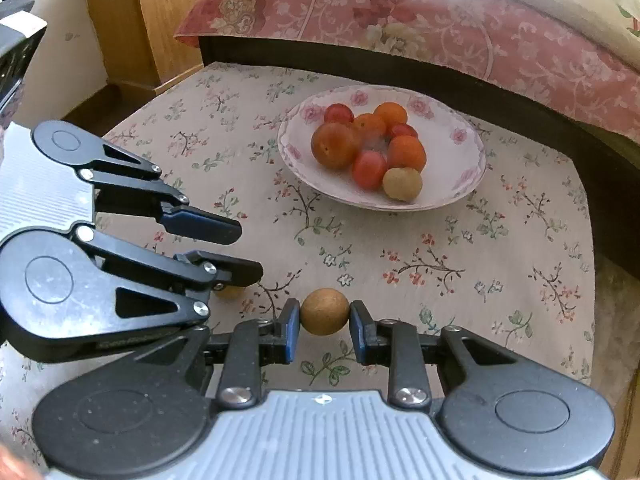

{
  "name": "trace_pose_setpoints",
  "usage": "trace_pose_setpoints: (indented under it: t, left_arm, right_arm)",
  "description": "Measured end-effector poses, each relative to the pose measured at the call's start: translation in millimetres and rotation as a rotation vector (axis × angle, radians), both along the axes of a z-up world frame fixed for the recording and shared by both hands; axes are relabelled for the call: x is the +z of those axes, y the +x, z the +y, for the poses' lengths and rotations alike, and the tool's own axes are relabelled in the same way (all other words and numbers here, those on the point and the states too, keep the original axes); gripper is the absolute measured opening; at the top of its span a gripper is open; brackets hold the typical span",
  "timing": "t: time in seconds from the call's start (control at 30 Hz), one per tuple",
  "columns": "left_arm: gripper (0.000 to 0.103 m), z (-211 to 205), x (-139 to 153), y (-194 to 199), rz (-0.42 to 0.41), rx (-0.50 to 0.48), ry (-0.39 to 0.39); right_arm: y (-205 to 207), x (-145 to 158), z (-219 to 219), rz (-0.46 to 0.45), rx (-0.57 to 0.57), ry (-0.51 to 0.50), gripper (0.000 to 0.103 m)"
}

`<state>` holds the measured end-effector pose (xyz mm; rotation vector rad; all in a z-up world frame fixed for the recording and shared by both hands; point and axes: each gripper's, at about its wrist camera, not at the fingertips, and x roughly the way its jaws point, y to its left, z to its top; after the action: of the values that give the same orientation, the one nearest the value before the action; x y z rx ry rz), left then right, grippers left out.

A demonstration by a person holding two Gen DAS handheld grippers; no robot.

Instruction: Organize fruits

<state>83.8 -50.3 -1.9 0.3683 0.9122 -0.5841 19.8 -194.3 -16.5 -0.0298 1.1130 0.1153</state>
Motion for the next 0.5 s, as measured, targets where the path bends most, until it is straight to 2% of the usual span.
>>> trace_pose_setpoints:
  t: [0.5]
  left_arm:
    - [0.034, 2.5, 8.9, 2.3, -0.034, 0.015, -0.02]
  right_arm:
    - [4.9, 9.4, -4.7, -0.035, -0.022, 0.0, 0.029]
